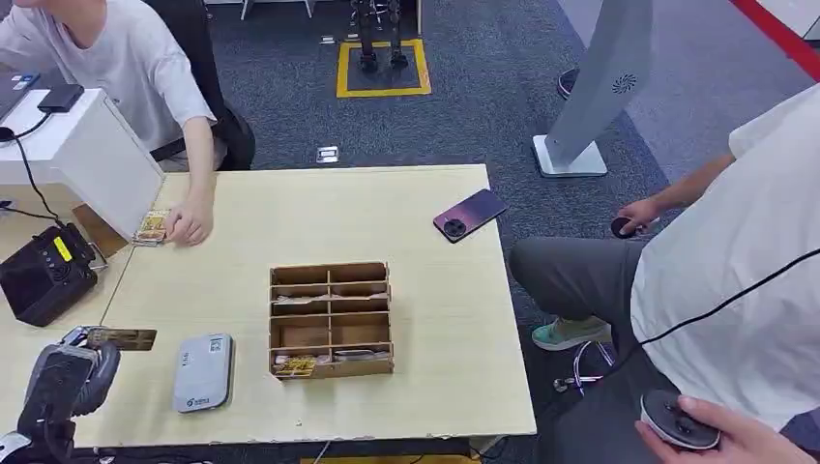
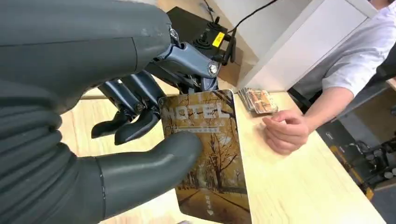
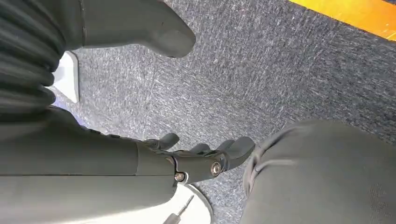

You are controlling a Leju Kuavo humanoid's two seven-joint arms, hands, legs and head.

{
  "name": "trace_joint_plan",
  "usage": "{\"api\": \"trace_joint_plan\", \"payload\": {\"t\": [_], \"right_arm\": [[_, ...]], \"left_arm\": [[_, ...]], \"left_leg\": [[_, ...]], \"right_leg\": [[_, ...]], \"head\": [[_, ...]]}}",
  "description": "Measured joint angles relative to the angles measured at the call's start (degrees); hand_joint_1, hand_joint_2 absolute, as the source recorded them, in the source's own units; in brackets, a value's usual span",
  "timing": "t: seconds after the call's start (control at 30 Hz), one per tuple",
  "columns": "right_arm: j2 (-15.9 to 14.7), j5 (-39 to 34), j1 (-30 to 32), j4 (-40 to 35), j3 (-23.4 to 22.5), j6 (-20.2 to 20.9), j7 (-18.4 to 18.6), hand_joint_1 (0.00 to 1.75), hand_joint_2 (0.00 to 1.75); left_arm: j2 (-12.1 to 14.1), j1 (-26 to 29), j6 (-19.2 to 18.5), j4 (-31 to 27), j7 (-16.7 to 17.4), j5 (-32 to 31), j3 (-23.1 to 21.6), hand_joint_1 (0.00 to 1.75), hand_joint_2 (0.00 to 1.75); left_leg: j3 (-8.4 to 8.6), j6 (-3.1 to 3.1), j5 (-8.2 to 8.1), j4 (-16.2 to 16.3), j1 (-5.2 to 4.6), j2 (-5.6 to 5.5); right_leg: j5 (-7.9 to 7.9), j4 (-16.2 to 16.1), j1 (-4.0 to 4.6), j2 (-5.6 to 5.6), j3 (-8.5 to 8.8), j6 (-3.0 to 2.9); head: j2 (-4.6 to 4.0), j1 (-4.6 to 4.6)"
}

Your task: Pass the card to the sensor for recognition and then transmit it.

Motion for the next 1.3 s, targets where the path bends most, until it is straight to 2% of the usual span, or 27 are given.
{"api": "trace_joint_plan", "payload": {"t": [0.23, 0.53, 1.03, 1.3], "right_arm": [[0.0, 0.0, 0.0, 0.0, -0.2, 0.0, 0.0, 0.00, 1.75], [0.3, 0.2, 0.0, 0.0, -0.4, 0.0, 0.0, 0.00, 1.75], [0.4, 0.2, 0.0, 0.0, -0.8, 0.0, 0.5, 0.00, 1.75], [0.7, 0.3, 0.0, 0.0, -0.9, 0.1, 0.5, 0.00, 1.75]], "left_arm": [[-1.0, 1.5, -0.8, -0.1, 0.0, -0.5, 0.3, 1.75, 1.75], [-6.5, 2.2, 0.0, -0.7, 0.0, -4.0, -0.2, 1.75, 1.75], [-9.2, 2.1, 0.6, -0.9, 0.0, -3.2, -0.9, 1.75, 1.75], [-10.4, 1.4, 3.9, -0.8, 1.8, -6.7, -2.6, 1.75, 1.75]], "left_leg": [[0.00, 0.00, 0.00, 0.0, 0.00, 0.00], [0.02, 0.01, 0.00, 0.0, -0.03, 0.00], [0.03, 0.01, 0.00, 0.0, -0.02, 0.00], [0.03, 0.01, 0.00, 0.0, -0.03, 0.00]], "right_leg": [[0.00, 0.0, 0.00, 0.00, 0.00, 0.00], [0.00, 0.0, -0.02, 0.01, -0.01, 0.01], [0.00, 0.0, -0.02, 0.01, -0.02, 0.00], [0.00, 0.0, -0.02, 0.00, -0.02, 0.00]], "head": [[0.00, 0.00], [0.00, 0.00], [0.00, 0.00], [0.00, -0.02]]}}
